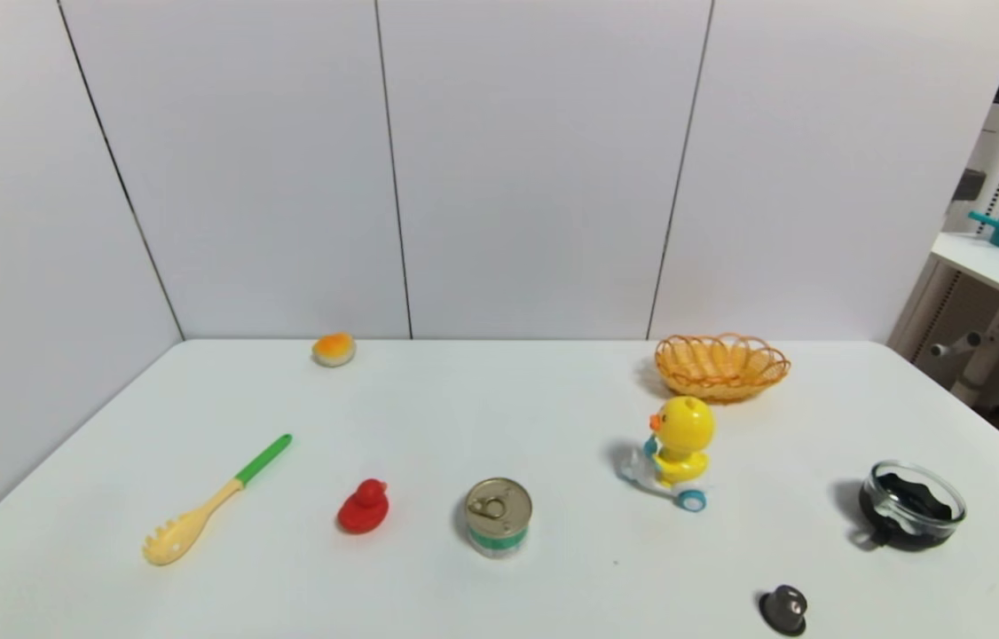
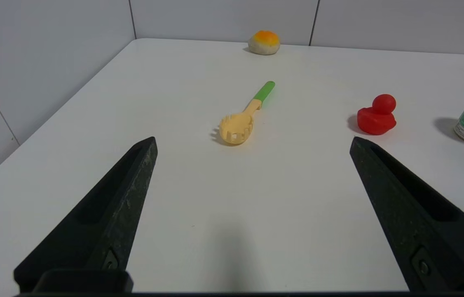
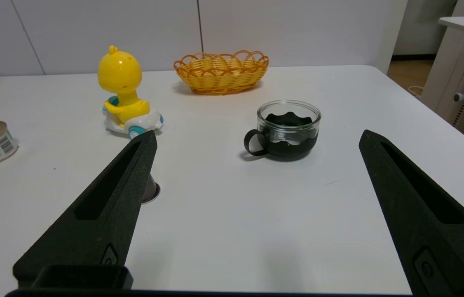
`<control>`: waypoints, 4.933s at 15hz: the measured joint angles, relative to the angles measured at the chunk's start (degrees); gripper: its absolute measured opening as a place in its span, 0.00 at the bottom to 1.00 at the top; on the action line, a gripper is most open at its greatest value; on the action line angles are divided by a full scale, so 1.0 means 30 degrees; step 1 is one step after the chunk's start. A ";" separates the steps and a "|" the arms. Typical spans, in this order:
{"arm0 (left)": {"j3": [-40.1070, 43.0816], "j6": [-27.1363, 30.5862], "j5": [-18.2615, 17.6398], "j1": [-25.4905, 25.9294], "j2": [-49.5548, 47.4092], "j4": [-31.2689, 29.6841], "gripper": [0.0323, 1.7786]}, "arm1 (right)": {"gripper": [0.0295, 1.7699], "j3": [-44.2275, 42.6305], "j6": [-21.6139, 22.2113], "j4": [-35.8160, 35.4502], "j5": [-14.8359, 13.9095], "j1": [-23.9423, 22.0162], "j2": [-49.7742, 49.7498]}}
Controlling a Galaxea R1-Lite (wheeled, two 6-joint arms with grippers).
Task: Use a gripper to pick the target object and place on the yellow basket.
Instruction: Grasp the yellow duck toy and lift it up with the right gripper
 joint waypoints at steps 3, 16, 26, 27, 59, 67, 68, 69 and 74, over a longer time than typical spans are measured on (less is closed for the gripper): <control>0.0000 0.0008 -0.0008 0.0000 0.0000 0.0000 0.95 | 0.96 0.0000 0.0102 0.0301 -0.0276 -0.0008 0.0037; 0.0000 0.0000 -0.0008 0.0000 0.0000 0.0000 0.95 | 0.96 -1.3670 0.0939 0.0679 -0.0349 0.1329 1.1427; 0.0000 0.0008 -0.0024 0.0000 0.0000 -0.0008 0.95 | 0.96 -2.2345 -0.0760 0.0679 0.0898 0.2072 2.1187; 0.0000 0.0000 -0.0016 0.0000 0.0000 -0.0008 0.95 | 0.96 -2.2691 -0.1199 0.0687 0.1845 0.2072 2.1911; 0.0000 0.0000 -0.0016 0.0000 0.0000 -0.0008 0.95 | 0.96 -2.3768 -1.7985 0.7916 0.9415 0.4697 3.5105; 0.0000 0.0000 -0.0016 0.0000 0.0000 0.0000 0.95 | 0.96 -2.4954 -1.8107 0.7875 0.9277 0.4913 3.7072; 0.0000 0.0000 -0.0008 0.0000 0.0000 0.0000 0.95 | 0.96 -2.5080 -1.8123 0.7875 0.9269 0.4913 3.7303; 0.0000 0.0008 -0.0016 0.0000 0.0000 0.0000 0.95 | 0.96 -2.5137 -1.8123 0.7879 0.9240 0.4913 3.7470; 0.0000 0.0000 0.0000 0.0000 0.0000 -0.0008 0.95 | 0.96 -2.5194 -1.8115 0.7887 0.9212 0.4913 3.8027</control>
